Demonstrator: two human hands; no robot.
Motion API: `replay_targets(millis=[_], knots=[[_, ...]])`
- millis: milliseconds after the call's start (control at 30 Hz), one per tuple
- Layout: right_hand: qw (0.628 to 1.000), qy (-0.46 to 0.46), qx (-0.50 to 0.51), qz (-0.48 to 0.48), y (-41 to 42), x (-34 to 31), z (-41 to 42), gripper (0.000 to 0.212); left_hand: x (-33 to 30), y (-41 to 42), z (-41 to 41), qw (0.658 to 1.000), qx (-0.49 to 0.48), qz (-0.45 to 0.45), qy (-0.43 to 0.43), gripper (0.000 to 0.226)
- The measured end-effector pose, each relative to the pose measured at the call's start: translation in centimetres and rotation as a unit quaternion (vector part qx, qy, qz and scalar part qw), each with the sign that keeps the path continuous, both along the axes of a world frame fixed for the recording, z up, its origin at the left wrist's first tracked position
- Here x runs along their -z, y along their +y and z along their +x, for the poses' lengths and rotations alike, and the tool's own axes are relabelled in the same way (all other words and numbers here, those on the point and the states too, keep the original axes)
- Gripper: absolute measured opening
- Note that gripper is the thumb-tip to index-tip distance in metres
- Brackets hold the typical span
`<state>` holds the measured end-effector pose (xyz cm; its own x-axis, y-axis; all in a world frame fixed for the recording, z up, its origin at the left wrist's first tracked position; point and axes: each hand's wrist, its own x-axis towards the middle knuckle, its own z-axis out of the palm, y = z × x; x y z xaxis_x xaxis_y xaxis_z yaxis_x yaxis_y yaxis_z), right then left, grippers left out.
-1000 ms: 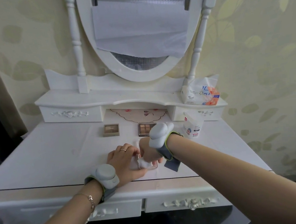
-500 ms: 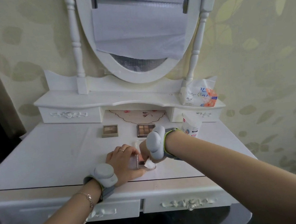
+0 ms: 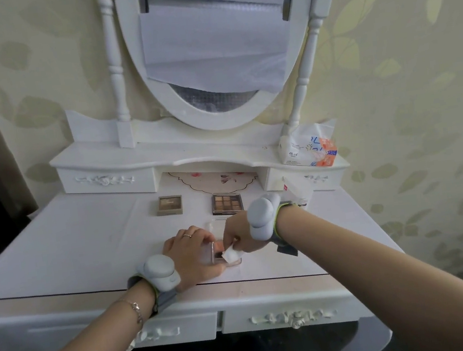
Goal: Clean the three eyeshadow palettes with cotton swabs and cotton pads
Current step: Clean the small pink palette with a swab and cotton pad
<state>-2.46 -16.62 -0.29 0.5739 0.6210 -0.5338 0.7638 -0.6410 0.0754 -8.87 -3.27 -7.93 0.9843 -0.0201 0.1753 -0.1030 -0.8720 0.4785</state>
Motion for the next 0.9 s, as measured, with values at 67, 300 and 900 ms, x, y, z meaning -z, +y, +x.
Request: replay_targets(millis=[67, 300, 900], knots=[[1.000, -0.005, 0.003, 0.010, -0.4, 0.4, 0.2, 0.036, -0.3, -0.3, -0.2, 1.000, 0.001, 0.008, 0.003, 0.086], [0.996, -0.073, 0.004, -0.056, 1.0, 0.6, 0.2, 0.015, 0.0, 0.1, -0.1, 1.000, 0.009, -0.008, 0.015, 0.058], [0.987, 0.041, 0.092, 0.125, 0.6, 0.8, -0.6, 0.031, 0.4, 0.1, -0.1, 1.000, 0.006, 0.012, -0.022, 0.081]])
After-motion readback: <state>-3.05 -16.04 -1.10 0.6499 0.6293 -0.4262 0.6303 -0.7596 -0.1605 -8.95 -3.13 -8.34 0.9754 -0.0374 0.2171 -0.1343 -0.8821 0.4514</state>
